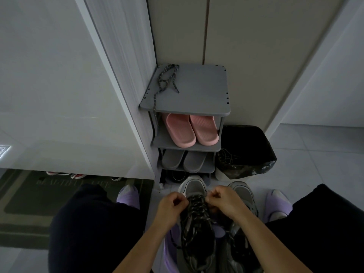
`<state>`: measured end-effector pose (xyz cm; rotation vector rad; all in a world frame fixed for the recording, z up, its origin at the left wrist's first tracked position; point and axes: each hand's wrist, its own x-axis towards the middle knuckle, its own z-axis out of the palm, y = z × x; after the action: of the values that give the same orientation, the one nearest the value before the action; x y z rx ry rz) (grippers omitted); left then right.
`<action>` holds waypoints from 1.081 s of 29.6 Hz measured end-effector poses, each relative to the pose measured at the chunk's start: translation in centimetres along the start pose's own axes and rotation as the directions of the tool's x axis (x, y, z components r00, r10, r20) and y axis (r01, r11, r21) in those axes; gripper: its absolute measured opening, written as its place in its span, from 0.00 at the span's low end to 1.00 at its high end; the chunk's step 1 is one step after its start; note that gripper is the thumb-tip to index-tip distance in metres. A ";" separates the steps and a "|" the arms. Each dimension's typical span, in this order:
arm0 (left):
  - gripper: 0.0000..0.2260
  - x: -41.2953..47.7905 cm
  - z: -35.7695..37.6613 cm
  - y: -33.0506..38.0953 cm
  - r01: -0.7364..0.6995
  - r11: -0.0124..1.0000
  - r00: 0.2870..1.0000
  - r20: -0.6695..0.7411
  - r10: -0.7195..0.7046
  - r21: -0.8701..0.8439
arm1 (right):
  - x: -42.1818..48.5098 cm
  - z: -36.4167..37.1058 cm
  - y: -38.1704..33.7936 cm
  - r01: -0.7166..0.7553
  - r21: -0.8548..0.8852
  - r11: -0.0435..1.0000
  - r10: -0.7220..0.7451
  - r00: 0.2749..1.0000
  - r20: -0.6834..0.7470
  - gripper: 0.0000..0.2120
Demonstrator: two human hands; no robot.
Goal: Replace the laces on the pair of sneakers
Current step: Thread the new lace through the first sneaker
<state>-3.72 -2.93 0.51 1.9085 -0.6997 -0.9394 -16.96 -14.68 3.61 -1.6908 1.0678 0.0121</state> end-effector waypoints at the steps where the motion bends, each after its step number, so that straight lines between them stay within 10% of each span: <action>1: 0.10 0.0 0.0 0.0 0.004 1.000 1.000 0.019 -0.004 -0.007 | 0.0 0.0 -0.1 -0.013 0.035 0.999 0.013 1.000 0.014 0.07; 19: 0.08 0.2 -0.8 0.9 -0.177 0.929 0.979 0.158 0.131 0.324 | -0.3 -0.1 -0.8 0.050 -0.225 0.973 -0.030 0.996 0.088 0.11; 32: 0.09 -0.8 -0.6 0.0 0.030 0.995 0.996 0.085 -0.021 -0.096 | -0.5 0.2 0.0 0.020 -0.161 0.987 -0.013 0.999 0.043 0.05</action>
<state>-3.65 -2.06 0.91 1.8047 -0.6679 -1.0563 -17.14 -14.19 3.72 -1.8363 1.0446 0.1265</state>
